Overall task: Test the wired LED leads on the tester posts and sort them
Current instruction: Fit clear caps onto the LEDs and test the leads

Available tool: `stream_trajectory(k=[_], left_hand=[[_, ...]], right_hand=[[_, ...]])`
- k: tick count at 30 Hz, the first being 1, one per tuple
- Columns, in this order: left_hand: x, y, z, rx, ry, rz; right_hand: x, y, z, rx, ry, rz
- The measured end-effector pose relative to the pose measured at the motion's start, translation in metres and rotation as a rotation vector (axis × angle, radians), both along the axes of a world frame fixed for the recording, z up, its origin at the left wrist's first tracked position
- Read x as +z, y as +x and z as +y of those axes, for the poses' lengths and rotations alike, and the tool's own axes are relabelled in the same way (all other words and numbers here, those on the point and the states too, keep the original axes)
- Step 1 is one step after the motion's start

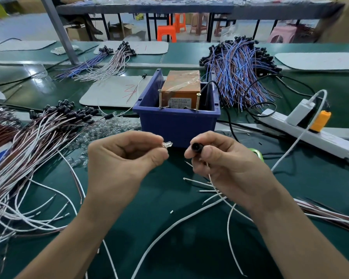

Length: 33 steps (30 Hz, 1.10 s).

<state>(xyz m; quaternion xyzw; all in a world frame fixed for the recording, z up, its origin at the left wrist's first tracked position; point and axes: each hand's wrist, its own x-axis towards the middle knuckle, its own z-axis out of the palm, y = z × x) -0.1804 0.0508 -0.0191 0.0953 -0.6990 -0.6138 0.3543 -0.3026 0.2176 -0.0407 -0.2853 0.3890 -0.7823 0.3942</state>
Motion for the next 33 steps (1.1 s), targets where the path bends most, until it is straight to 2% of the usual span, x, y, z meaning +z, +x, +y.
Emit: stream_trajectory(k=[4,12,24,33], left_hand=[[-0.001,0.001,0.005,-0.033,-0.037,0.0],[0.003,0.007,0.012,-0.05,-0.165,0.043],[0.0,0.008,0.012,-0.004,-0.389,0.052],[-0.004,0.007,0.011,0.054,-0.443,-0.019]], right_hand=[[-0.003,0.001,-0.002,0.099,-0.051,-0.014],[-0.008,0.001,-0.005,0.116,-0.035,-0.018],[-0.009,0.002,-0.006,0.059,0.012,-0.016],[-0.009,0.003,-0.006,-0.076,0.142,0.106]])
